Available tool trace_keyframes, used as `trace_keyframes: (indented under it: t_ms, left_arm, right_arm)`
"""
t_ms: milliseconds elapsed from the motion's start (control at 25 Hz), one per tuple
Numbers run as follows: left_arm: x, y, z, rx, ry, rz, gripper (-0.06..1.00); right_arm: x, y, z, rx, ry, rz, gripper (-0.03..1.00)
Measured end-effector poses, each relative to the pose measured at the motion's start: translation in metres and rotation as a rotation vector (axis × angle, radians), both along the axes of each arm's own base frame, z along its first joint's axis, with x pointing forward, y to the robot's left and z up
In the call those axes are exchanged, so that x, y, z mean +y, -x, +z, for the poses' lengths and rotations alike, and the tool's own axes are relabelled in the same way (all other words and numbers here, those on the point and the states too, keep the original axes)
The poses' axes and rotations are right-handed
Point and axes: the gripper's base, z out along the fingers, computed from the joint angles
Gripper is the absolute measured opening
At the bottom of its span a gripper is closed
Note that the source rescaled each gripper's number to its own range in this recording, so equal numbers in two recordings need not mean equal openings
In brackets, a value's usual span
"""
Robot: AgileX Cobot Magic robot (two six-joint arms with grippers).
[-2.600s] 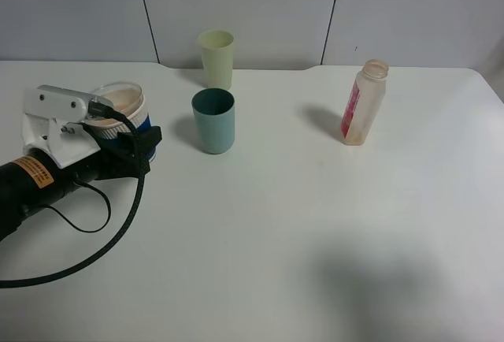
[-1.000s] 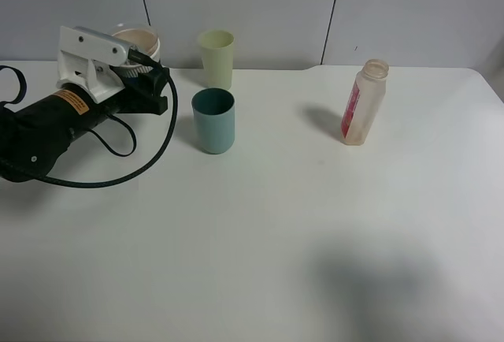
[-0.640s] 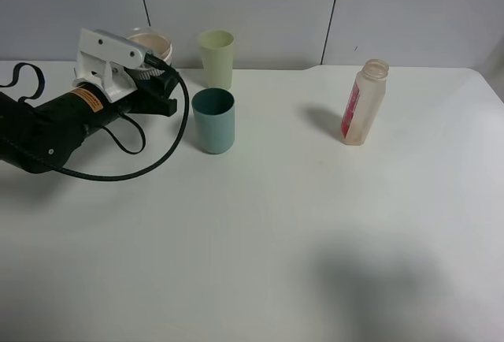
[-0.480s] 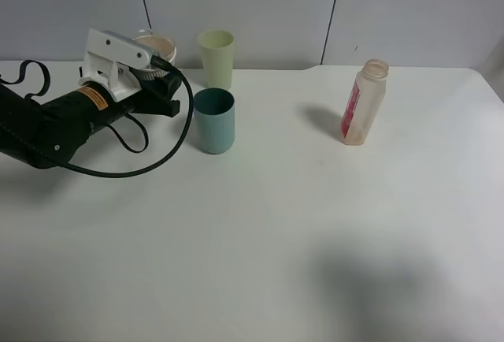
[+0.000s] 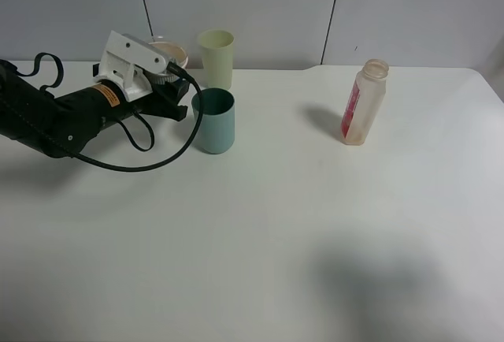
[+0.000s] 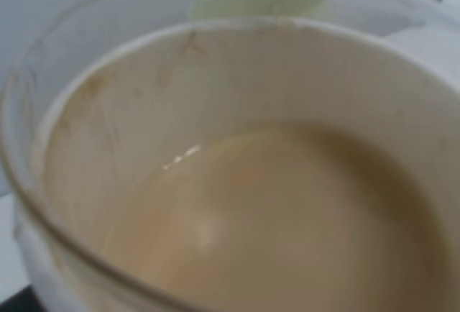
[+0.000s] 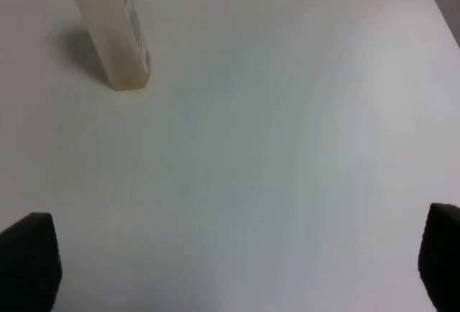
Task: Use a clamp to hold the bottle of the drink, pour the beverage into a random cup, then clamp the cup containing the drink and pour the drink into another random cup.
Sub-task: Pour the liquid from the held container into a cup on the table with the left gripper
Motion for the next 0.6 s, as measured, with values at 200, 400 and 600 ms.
trace_keyframes:
  t_ms: [200, 400, 600]
  left_arm:
    - [-0.0001, 0.0001, -0.0002, 0.001, -0.004, -0.002, 0.00]
    - [0.0002, 0.0000, -0.0003, -0.010, -0.033, -0.005, 0.00]
    - [-0.0013, -0.0057, -0.0004, 0.006, -0.051, -0.004, 0.00]
  right_arm:
    - [0.0000, 0.0000, 0.0000, 0.000, 0.000, 0.000, 1.00]
    - [0.0000, 0.0000, 0.0000, 0.000, 0.000, 0.000, 1.00]
    - [0.0000, 0.0000, 0.0000, 0.000, 0.000, 0.000, 1.00]
